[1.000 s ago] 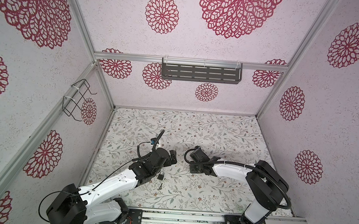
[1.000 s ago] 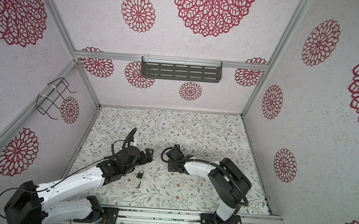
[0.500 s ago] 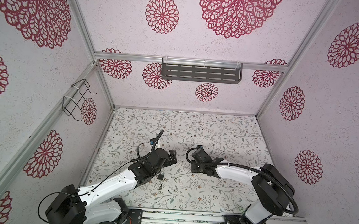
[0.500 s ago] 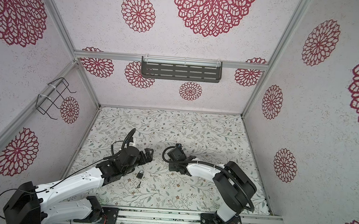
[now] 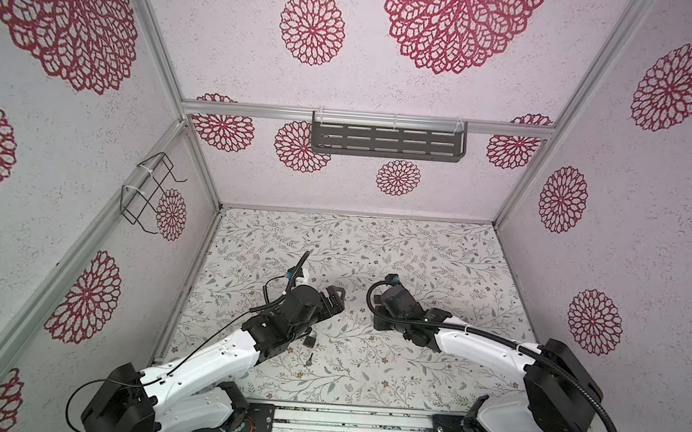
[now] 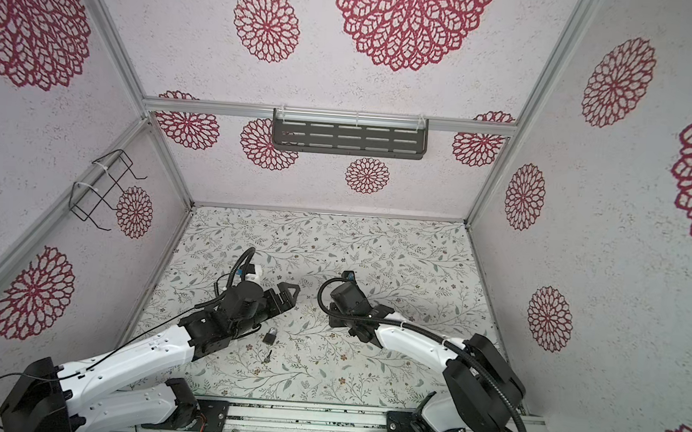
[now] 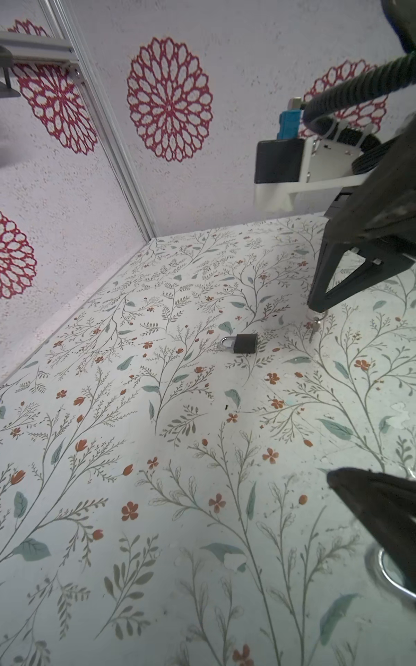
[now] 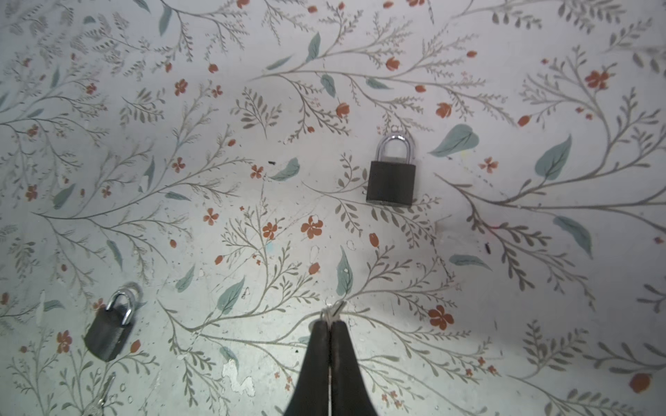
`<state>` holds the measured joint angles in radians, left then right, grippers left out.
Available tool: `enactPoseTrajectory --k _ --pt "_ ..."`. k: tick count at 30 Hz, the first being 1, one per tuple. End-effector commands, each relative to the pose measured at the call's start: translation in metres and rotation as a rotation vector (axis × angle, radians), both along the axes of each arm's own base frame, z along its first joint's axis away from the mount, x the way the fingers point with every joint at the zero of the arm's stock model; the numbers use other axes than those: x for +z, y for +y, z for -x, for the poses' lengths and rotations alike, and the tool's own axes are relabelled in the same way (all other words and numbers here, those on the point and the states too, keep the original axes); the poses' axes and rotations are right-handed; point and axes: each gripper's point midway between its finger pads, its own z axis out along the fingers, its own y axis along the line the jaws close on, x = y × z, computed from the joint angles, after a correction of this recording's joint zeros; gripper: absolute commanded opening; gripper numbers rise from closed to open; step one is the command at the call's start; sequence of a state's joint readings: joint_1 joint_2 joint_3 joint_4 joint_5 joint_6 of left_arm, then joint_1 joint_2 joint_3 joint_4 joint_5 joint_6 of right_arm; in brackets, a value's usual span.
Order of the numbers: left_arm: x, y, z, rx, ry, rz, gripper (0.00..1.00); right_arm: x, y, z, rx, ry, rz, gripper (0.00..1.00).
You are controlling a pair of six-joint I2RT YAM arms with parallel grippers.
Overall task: Unlock with the key
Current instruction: 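Lift the key with the right gripper while the left gripper rises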
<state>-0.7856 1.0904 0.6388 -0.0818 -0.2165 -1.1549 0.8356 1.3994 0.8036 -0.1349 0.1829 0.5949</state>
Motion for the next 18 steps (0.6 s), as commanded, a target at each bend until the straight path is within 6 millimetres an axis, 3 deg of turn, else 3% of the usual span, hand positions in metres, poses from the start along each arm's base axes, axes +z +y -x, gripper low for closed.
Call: enactPoseTrajectory --k 1,12,18 --pt "0.026 -0.014 0.001 -0.012 -0.016 0.155 1.0 0.029 0.005 -0.003 0.034 -0.073 -0.052 0.0" --pt "0.032 -0.022 -0.003 0.095 0.073 0.482 0.96 0.081 0.02 -0.001 0.087 -0.166 -0.21 0.0" --pt "0.037 -0.04 -0.012 0.091 0.111 0.606 0.94 0.111 0.031 0.0 0.11 -0.228 -0.306 0.0"
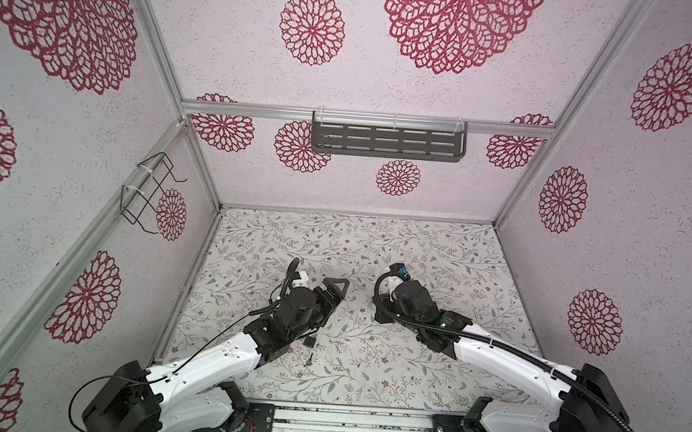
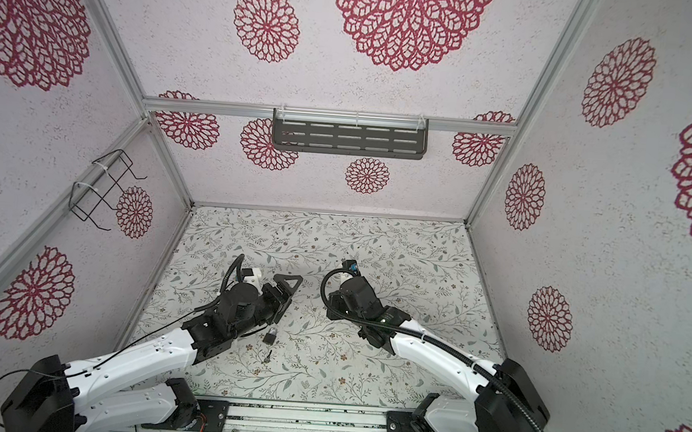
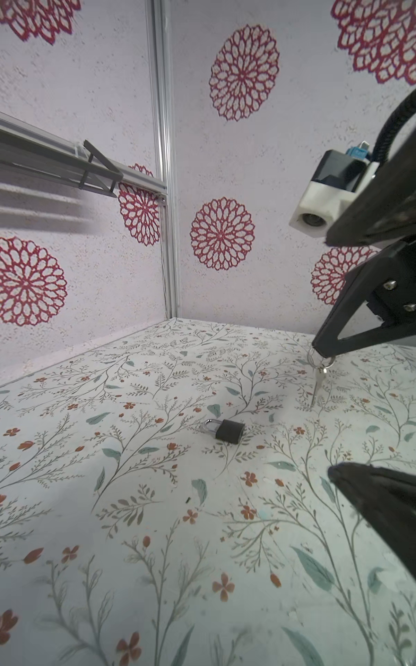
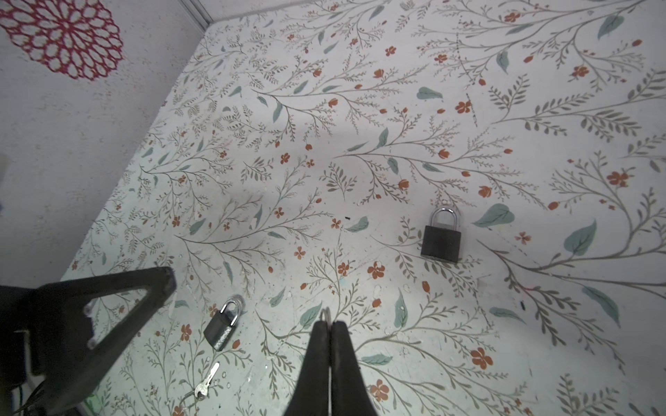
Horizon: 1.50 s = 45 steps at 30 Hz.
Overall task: Unlock with the key
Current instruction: 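Lift the key with the right gripper while the left gripper rises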
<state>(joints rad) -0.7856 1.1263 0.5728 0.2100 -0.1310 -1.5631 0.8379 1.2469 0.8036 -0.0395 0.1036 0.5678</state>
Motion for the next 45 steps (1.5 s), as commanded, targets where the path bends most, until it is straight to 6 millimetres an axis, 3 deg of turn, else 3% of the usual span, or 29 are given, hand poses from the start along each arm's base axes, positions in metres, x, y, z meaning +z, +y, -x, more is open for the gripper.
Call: enactPoseTrajectory --k 1,10,24,34,45 --pt "0.016 -0.017 -0.006 -0.002 0.014 0.163 0.94 0.045 0.014 -0.001 0.034 -0.1 -0.12 0.0" --pt "0.028 -0.046 -0.018 -0.037 0.025 0.289 0.89 0.076 0.033 0.003 0.086 -0.169 -0.222 0.0" --pt "0.024 -0.058 -0.022 -0.038 0.085 0.321 0.94 0.101 0.055 0.004 0.144 -0.223 -0.302 0.0" --pt "0.026 -0.038 -0.023 0.034 0.054 0.342 0.89 0.086 0.054 0.007 0.144 -0.2 -0.29 0.0" --pt "0.027 -0.028 -0.022 0.069 0.033 0.359 0.71 0.088 0.048 0.01 0.138 -0.207 -0.288 0.0"
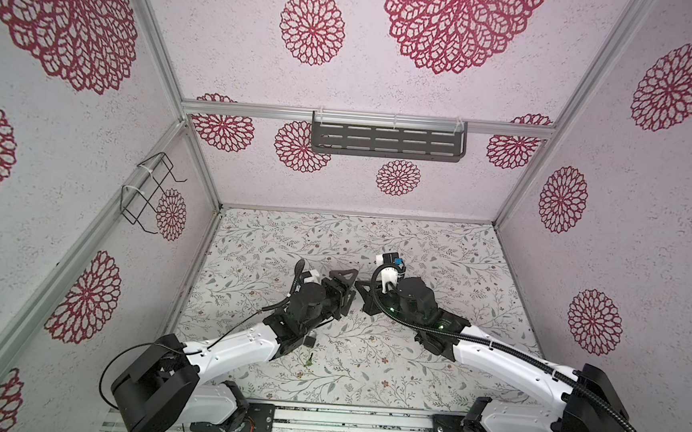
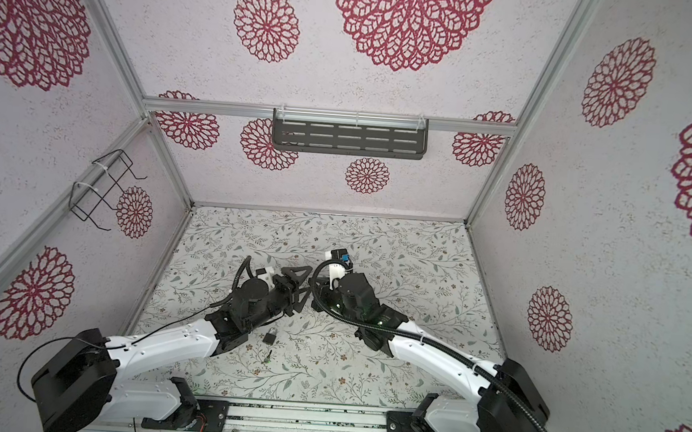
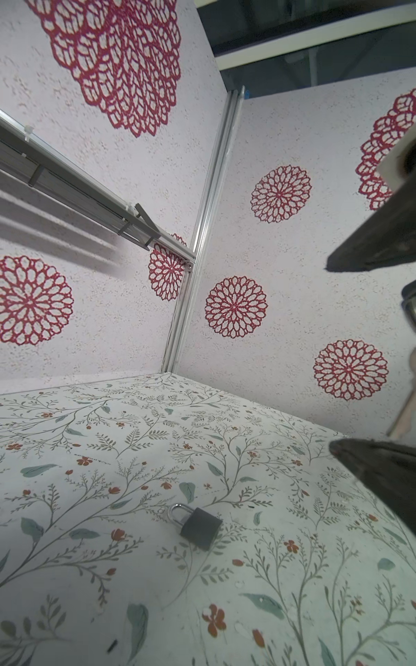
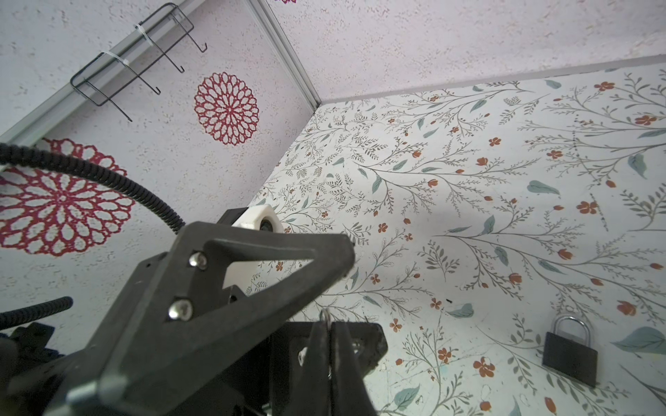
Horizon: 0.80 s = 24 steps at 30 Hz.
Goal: Unlock with the key
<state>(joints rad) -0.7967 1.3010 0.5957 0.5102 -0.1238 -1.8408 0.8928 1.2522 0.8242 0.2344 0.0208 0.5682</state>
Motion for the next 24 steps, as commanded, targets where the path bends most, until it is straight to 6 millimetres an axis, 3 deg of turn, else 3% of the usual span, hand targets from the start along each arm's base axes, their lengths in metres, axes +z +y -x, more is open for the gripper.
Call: enactPoseTrajectory --k 1,10,16,24 --pt "0.011 0.005 0.001 0.024 -0.027 0.039 0.7 0.022 -0.002 0.004 0.006 -0.048 -0.049 0.0" --pt "0.016 0.001 0.003 0.006 -0.032 0.057 0.72 0.031 0.007 0.003 0.028 -0.063 -0.09 0.0" --pt "0.018 0.006 0.002 0.032 -0.038 0.064 0.71 0.02 0.014 0.001 0.046 -0.044 -0.078 0.0" --pt "0.016 0.016 0.003 0.065 -0.037 0.051 0.64 0.018 0.004 0.003 0.021 -0.05 -0.073 0.0"
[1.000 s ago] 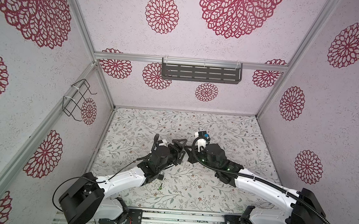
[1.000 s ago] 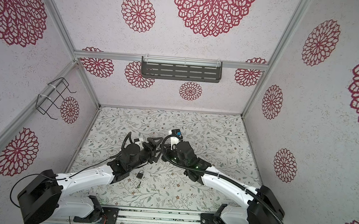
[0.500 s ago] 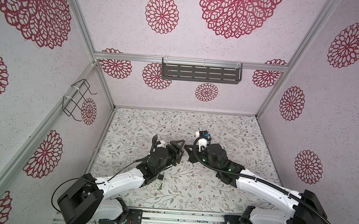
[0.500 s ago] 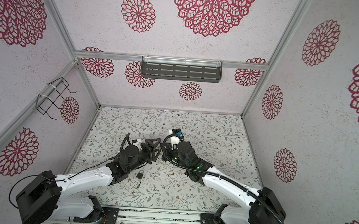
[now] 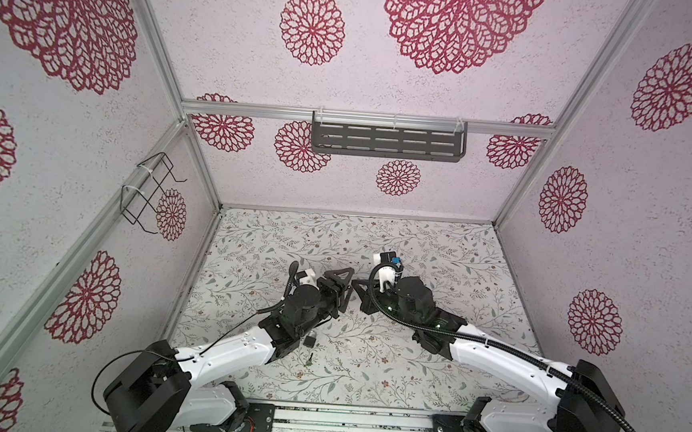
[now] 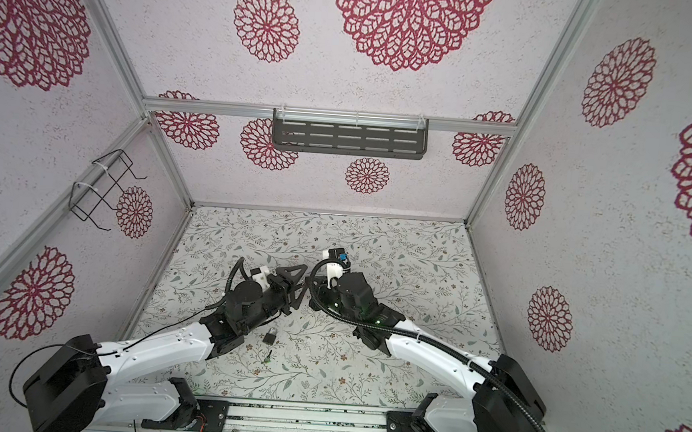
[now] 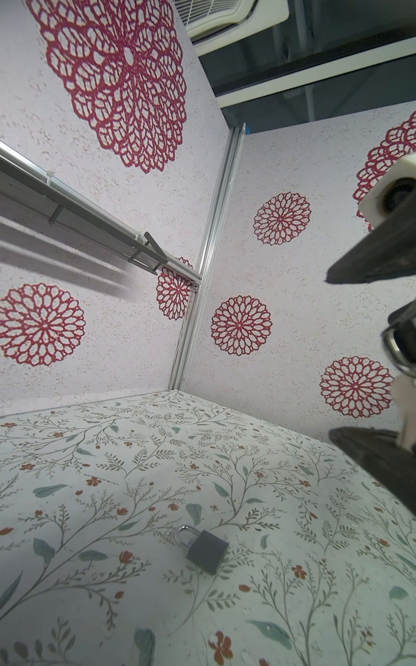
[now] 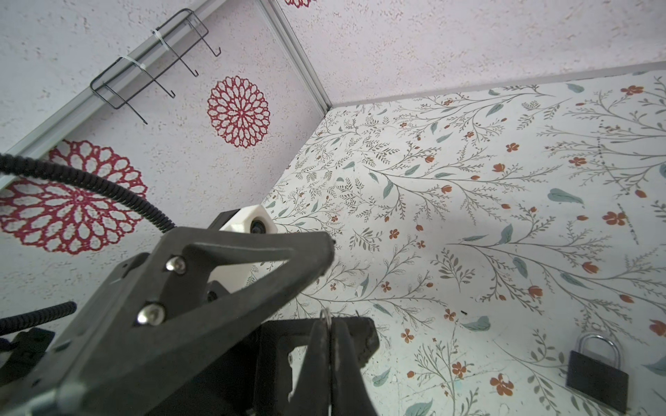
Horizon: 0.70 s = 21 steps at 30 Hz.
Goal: Unlock with the key
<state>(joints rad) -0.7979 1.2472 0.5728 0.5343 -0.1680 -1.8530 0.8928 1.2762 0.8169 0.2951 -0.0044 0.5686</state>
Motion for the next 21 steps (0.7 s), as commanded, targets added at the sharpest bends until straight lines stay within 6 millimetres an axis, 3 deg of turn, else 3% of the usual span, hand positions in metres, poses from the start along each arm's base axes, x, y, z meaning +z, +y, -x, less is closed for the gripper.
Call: enactPoseTrajectory --k 1,14,21 --pt "-0.0018 0.0047 0.0023 0.021 0.002 0.006 0.64 0.018 -0.004 0.0042 -0.004 -0.04 -0.048 0.0" --pt "-0.0072 0.0079 0.0023 0.035 0.011 0.013 0.46 0.0196 -0.0083 0.006 -0.011 -0.045 -0.057 0.0" --pt "-0.0079 0.0092 0.002 0.042 0.011 0.016 0.31 0.0176 -0.0107 0.0079 -0.012 -0.045 -0.061 0.0"
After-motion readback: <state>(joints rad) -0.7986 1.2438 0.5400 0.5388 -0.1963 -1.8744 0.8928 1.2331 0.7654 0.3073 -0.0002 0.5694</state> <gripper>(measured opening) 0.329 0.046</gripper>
